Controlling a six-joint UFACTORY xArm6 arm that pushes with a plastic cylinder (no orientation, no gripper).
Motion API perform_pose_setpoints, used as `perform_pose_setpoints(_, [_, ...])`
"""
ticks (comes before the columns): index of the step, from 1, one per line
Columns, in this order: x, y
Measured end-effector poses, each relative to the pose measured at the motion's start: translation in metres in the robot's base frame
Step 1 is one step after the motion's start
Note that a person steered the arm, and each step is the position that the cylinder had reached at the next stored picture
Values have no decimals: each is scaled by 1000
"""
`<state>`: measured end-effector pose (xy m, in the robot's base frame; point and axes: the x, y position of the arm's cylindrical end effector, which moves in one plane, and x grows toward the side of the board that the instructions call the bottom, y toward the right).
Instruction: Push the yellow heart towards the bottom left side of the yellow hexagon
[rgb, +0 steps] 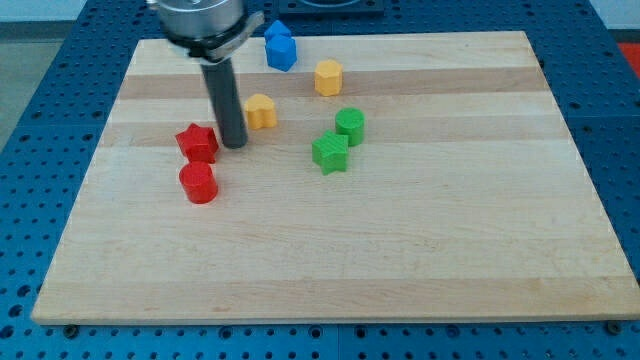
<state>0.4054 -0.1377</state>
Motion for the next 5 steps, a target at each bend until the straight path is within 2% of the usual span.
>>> perform_pose_setpoints(1, [-10,-12])
perform_pose_setpoints(3, [-39,21])
perform_pose_setpoints(5, [-58,87])
